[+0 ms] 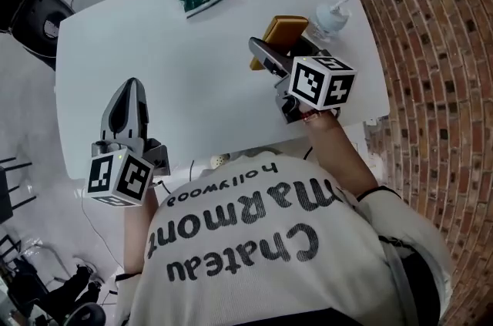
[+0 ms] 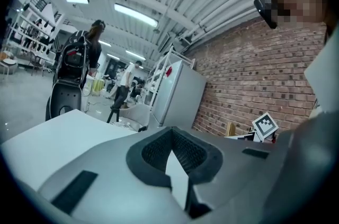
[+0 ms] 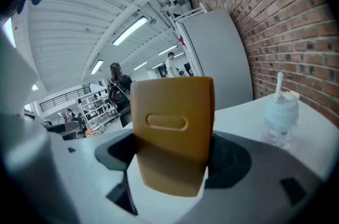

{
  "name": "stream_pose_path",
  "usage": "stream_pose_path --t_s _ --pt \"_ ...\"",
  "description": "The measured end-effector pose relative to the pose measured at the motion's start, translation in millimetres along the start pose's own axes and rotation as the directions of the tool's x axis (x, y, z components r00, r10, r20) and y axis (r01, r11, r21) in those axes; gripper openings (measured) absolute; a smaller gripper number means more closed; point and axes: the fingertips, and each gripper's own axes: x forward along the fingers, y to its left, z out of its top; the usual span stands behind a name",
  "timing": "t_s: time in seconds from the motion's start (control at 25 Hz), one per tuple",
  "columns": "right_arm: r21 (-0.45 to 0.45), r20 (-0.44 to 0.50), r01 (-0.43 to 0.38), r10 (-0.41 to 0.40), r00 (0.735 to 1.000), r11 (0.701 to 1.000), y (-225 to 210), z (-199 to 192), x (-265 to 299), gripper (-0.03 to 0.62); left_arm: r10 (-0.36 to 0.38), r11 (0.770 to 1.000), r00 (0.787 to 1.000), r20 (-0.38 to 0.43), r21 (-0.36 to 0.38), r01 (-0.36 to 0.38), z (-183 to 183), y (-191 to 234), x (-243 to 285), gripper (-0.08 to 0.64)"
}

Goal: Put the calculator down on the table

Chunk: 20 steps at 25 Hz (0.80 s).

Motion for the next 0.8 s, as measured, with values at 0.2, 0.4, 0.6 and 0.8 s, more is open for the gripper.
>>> stream_pose_path --t_s 0.2,0.4,0.6,0.8 --pt "-0.024 -0.023 -0.018 0.018 1.0 1.0 -6 10 32 0.395 0.037 0.999 0.999 0.02 -0.004 -0.037 11 9 5 0.0" --pt "-0.031 -0.056 0.001 -0.003 0.998 1.0 -19 8 59 0.396 0.066 0.998 0.998 0.014 -0.003 -0.066 15 21 12 0.0" --pt "-0.028 -0.104 0.017 -0.02 0.994 0.999 -32 -5 75 0.395 0.078 0.997 0.997 0.013 -0.01 -0.078 14 27 18 0.0" --pt "-0.027 -0.152 0.036 -0.04 0.988 0.999 -45 -21 83 0.396 0.074 0.997 0.997 -0.007 -0.018 -0.074 4 25 25 0.0"
